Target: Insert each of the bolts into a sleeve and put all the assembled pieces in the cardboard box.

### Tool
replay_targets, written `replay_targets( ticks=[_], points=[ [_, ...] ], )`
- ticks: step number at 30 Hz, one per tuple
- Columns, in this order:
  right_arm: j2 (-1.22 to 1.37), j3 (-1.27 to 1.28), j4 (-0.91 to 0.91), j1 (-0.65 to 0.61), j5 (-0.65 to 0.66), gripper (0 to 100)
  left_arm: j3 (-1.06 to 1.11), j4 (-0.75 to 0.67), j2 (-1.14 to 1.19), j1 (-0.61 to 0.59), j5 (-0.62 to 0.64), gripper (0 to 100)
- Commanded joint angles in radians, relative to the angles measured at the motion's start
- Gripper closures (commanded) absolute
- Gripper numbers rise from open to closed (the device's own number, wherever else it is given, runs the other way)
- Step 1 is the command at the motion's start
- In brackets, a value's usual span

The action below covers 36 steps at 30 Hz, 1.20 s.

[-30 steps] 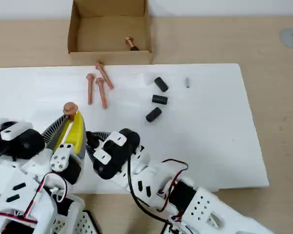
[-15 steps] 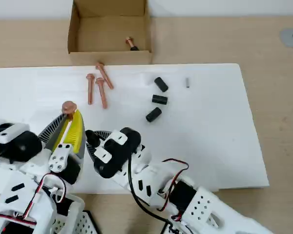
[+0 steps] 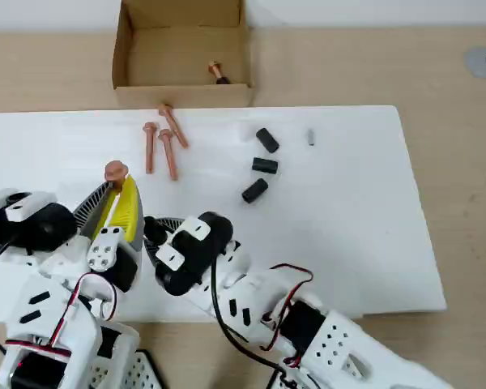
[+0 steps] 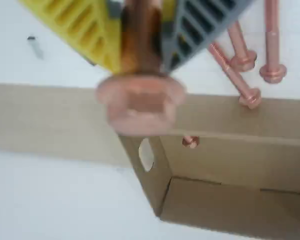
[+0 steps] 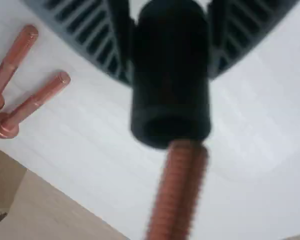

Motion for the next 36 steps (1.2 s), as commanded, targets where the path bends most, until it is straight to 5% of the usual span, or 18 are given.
replay_targets(
  ticks=[1, 36],
  points=[
    [-0.027, -0.007, -0.031, 0.012, -0.011, 98.9, 0.006, -0.032, 0.001, -0.008, 0.009, 99],
    [-0.025, -0.007, -0.031, 0.012, -0.015, 98.9, -0.075, -0.029, 0.002, 0.061, 0.009, 99]
  ],
)
